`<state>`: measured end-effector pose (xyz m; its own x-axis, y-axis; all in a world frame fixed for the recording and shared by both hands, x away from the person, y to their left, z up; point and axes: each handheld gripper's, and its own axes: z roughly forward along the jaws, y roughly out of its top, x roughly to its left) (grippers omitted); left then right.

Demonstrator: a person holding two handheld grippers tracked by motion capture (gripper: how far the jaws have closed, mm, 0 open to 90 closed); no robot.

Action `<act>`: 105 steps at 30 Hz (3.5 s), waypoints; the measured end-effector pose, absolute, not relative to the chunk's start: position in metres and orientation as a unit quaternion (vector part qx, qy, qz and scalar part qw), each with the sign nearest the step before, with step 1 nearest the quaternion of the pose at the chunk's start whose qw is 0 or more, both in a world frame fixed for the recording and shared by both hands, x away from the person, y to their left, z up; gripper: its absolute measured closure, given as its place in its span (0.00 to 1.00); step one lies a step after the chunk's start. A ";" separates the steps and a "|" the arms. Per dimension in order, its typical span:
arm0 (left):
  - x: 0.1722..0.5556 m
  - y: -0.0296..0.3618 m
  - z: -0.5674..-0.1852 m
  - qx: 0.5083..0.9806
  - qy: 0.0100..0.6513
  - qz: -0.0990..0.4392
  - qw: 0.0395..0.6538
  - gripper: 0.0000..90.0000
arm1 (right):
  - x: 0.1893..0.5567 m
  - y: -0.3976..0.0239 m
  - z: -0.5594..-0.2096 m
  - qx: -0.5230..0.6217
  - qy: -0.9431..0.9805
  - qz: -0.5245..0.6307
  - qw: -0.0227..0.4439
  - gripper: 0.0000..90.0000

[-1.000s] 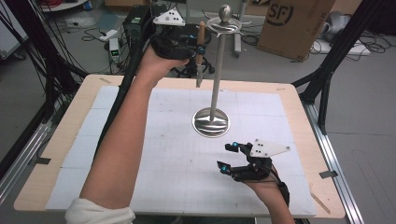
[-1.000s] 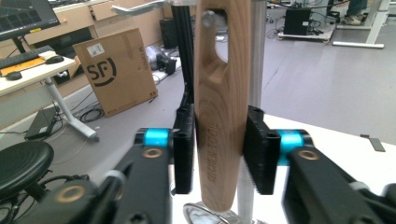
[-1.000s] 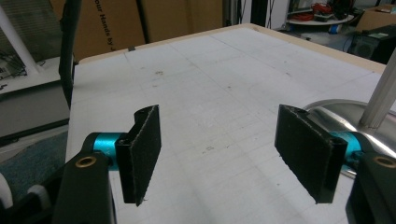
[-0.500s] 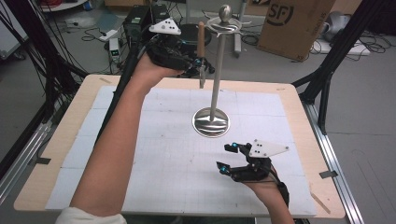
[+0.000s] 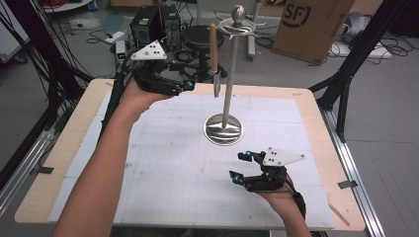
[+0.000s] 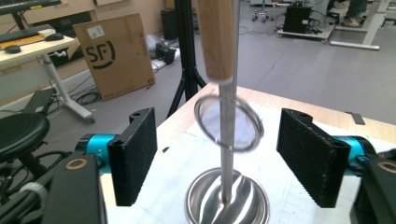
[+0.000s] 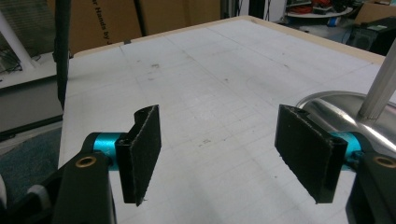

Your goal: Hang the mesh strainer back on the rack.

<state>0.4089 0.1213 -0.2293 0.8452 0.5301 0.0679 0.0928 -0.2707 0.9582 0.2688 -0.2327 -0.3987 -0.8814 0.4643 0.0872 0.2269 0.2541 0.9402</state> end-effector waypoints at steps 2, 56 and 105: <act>0.405 0.127 -0.233 0.771 0.204 0.197 0.569 0.29 | 0.269 -0.233 -0.399 0.220 0.786 0.568 0.106 0.34; 0.312 0.213 -0.360 0.740 0.219 0.216 0.598 0.19 | 0.274 -0.250 -0.410 0.250 0.778 0.565 0.113 0.33; 0.278 0.228 -0.398 0.730 0.240 0.209 0.604 0.18 | 0.281 -0.259 -0.418 0.287 0.769 0.559 0.118 0.22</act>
